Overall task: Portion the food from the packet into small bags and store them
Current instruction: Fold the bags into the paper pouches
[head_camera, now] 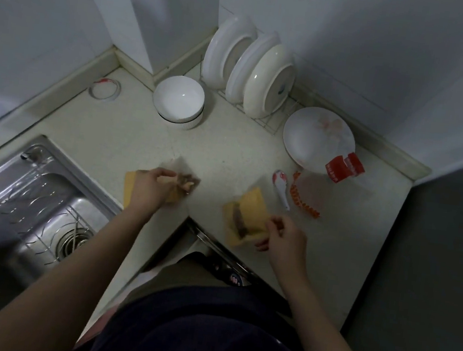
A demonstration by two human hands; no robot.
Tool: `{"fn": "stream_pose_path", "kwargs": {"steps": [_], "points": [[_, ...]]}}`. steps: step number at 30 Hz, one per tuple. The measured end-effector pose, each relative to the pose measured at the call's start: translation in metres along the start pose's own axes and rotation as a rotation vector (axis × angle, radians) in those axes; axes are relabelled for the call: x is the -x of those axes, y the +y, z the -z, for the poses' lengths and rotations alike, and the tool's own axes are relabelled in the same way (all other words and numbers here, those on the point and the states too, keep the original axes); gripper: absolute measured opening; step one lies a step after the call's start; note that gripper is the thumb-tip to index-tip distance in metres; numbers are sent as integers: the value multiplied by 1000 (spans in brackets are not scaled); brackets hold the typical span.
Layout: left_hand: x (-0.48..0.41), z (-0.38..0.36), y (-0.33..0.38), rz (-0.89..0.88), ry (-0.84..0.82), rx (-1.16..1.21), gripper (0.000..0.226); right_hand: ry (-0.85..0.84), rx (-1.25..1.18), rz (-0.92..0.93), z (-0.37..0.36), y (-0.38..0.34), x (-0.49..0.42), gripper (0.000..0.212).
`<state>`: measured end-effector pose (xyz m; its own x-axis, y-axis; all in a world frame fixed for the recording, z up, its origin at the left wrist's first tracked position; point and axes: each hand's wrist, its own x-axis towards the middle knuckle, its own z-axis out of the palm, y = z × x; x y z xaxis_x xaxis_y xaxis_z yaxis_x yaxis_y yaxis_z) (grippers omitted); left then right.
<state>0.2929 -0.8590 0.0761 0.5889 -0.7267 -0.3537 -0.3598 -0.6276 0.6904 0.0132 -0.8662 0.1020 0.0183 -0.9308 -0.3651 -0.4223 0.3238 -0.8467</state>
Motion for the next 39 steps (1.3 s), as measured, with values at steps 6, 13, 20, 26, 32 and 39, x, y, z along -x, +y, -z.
{"fn": "stream_pose_path", "kwargs": {"steps": [6, 13, 20, 26, 32, 39], "points": [[-17, -11, 6, 110, -83, 99, 40, 29, -101, -184, -1, 25, -12, 17], [-20, -14, 1, 151, -71, 146, 43, -115, -121, -219, -1, 36, -11, 43], [-23, -13, 3, 121, -154, 88, 44, -125, 103, -135, -5, 33, -11, 49], [-10, -14, 16, -53, -106, -25, 20, -99, 195, -48, -3, 21, -5, 33], [16, -14, 37, -478, -23, -137, 12, -185, 205, 113, -8, 8, 1, 23], [70, -12, 64, -980, -265, -173, 15, -213, 46, 310, -9, -7, 8, 51]]}}
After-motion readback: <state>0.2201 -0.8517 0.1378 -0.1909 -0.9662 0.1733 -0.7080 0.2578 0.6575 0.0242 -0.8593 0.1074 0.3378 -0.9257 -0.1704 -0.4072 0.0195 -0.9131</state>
